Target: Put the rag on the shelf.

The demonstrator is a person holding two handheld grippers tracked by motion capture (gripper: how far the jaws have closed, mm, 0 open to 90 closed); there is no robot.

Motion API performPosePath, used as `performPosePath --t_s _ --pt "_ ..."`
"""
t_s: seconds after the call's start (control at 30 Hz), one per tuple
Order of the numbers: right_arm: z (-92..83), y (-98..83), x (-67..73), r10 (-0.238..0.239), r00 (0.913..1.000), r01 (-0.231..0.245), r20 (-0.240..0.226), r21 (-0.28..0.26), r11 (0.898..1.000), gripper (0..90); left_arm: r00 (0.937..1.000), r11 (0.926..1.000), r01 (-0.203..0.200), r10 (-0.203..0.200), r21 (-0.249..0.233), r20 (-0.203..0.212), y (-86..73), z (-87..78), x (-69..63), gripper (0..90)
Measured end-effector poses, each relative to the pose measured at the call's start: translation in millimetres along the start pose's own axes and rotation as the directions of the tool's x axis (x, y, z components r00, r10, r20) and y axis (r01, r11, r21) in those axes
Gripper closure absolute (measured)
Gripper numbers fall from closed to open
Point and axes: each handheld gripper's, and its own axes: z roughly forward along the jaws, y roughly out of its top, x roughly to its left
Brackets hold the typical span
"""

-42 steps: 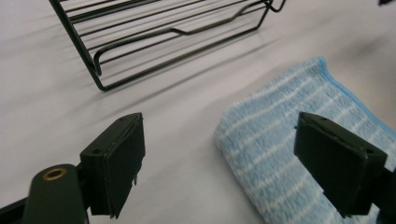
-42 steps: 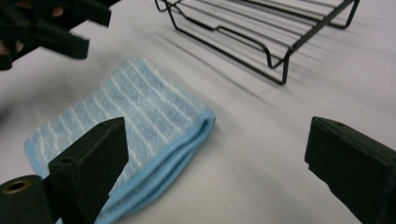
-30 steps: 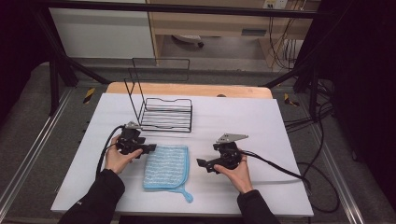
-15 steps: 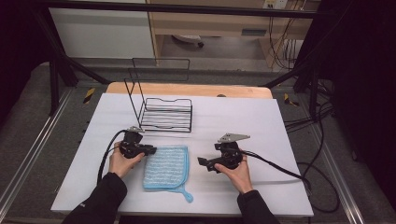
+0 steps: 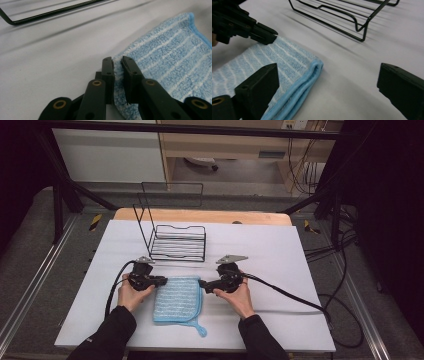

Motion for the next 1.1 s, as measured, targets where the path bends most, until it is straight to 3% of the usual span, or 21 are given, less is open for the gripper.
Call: performPosePath --t_s 0.1,0.13,0.3,0.57,0.73,0.9,1.1 --pt "12.1 0.7 0.4 0.002 1.0 -0.002 0.003 0.032 0.999 13.3 1.0 1.0 -0.006 0.006 0.001 0.001 -0.1 0.0 0.4 80.1" --pt "22.6 -0.8 0.9 0.017 0.9998 -0.017 0.002 0.038 0.999 22.5 1.0 1.0 -0.008 0.008 -0.002 -0.001 -0.2 0.2 0.1 80.1" --pt "39.4 -2.8 -1.4 0.042 0.9991 -0.042 -0.002 0.05 0.998 37.4 0.9999 0.9998 -0.014 0.014 -0.011 -0.008 -1.1 0.6 -1.0 80.1" --pt "40.6 -2.2 -1.4 0.079 0.9944 -0.074 -0.07 0.074 0.995 66.2 0.9995 0.9995 -0.027 0.027 -0.019 -0.015 -2.2 0.8 -1.8 80.1" --pt "41.5 -2.2 -0.4 0.112 0.9901 -0.104 -0.084 0.095 0.99 73.1 0.9991 0.999 -0.039 0.039 -0.024 -0.015 -2.6 0.9 -1.7 80.0" --pt "41.8 -1.9 -0.4 0.149 0.9846 -0.138 -0.092 0.109 0.984 77.2 0.9999 0.9996 -0.017 0.017 -0.024 0.002 -2.7 0.5 0.2 80.1" --pt "39.4 -0.2 -0.4 0.158 0.983 -0.147 -0.093 0.113 0.983 81.2 0.9991 0.9986 -0.042 0.042 -0.032 0.0 -2.4 -0.6 -0.9 82.2"
